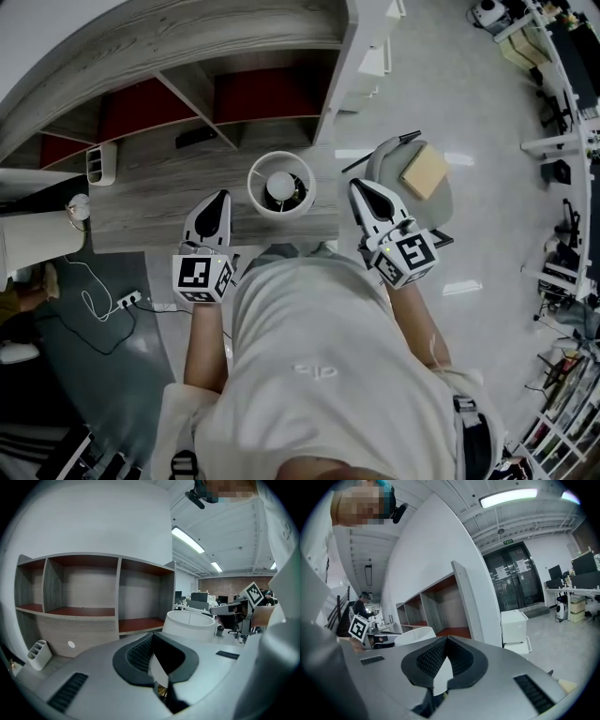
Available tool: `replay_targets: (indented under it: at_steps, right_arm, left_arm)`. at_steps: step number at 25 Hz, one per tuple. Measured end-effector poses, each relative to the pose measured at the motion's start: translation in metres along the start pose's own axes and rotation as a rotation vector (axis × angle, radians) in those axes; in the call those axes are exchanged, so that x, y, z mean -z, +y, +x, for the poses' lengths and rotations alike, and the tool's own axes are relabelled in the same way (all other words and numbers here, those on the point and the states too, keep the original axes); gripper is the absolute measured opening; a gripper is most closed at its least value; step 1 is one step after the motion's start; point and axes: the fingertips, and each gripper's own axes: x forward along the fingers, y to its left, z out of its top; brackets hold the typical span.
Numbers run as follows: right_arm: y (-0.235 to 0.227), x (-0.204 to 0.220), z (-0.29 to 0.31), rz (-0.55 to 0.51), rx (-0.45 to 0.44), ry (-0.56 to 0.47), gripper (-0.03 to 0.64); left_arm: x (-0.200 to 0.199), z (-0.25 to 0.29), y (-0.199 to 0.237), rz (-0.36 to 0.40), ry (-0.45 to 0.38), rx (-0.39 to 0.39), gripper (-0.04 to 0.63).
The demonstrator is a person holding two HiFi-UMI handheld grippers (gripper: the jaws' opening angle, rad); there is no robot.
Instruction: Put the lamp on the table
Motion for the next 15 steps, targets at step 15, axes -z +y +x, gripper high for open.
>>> replay_targets:
  at_steps: [15]
  right_arm:
    - [-0.002,0.007,-0.003,0.048,0.029,0.002,0.030]
  left_arm:
    - [0.013,0.009,0.000,0.019,0.056,0.030,0.015]
